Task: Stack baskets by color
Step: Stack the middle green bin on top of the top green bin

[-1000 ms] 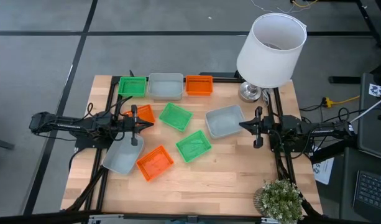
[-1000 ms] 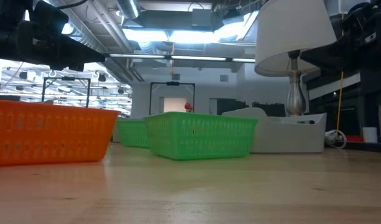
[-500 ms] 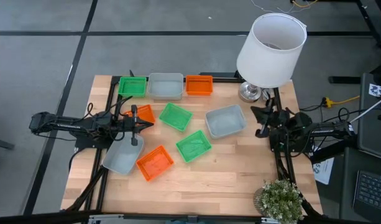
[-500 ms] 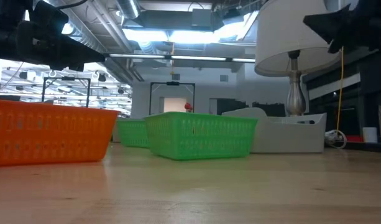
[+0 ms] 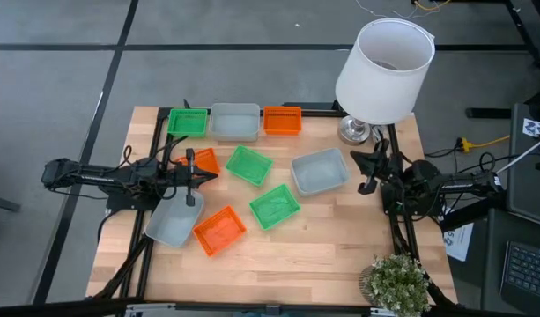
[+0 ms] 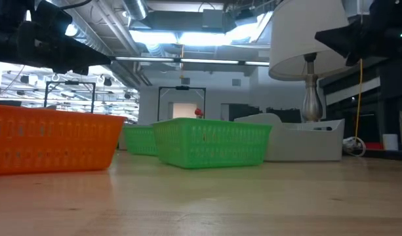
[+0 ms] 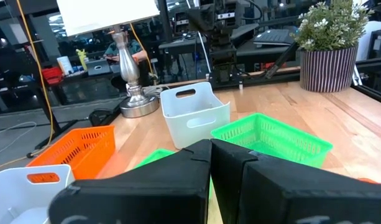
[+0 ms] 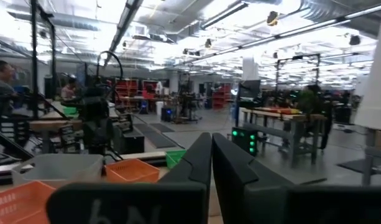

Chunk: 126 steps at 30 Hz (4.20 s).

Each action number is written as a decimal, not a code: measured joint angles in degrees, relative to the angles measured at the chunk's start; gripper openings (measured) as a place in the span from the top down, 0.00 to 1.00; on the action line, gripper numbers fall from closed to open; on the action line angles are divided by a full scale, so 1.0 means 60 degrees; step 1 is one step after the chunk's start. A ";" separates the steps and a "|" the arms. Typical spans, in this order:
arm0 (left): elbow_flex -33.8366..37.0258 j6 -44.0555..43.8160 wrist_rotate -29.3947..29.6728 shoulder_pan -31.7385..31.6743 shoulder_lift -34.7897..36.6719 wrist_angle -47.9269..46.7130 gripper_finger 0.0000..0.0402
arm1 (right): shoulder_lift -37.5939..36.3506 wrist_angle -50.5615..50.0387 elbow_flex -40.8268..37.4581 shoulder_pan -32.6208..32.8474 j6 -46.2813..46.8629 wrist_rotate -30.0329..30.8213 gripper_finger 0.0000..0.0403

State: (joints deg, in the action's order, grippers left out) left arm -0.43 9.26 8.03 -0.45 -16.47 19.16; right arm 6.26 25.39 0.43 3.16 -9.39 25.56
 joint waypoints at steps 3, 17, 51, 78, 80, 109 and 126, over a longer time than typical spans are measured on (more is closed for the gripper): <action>-0.0003 -0.0230 -0.0045 -0.0004 -0.0003 0.0038 1.00 | 0.0000 -0.0025 0.0000 0.0000 0.0007 0.0040 0.96; -0.0003 -0.0707 -0.0144 0.0000 0.0000 0.0266 1.00 | 0.0468 0.0258 0.1278 0.0002 0.0864 -0.3626 0.95; -0.1420 -0.1785 -0.1248 0.0007 -0.0897 -0.0225 1.00 | 0.7959 -0.7620 0.6848 -0.0007 0.2580 -0.3592 0.74; -0.8785 0.0554 0.0015 -0.0249 -1.1537 -0.5042 0.89 | 0.8276 -0.8012 0.7169 -0.0004 0.2350 -0.3603 0.74; -0.8994 0.0548 0.0190 -0.0351 -1.1805 -0.5624 0.85 | 0.8276 -0.8018 0.7169 -0.0004 0.2352 -0.3603 0.74; -0.9121 0.0326 0.0626 -0.0889 -1.3081 -0.7428 0.72 | 0.8286 -0.8099 0.7151 0.0000 0.2374 -0.3610 0.74; -0.9246 0.0049 0.1567 -0.0834 -1.3208 -0.7648 0.99 | 0.8648 -0.8218 0.7155 0.0004 0.2259 -0.3610 0.74</action>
State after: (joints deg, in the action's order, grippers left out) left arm -55.91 9.55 17.43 -5.45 -95.72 -26.73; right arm 58.15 -23.92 43.35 3.18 4.16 3.90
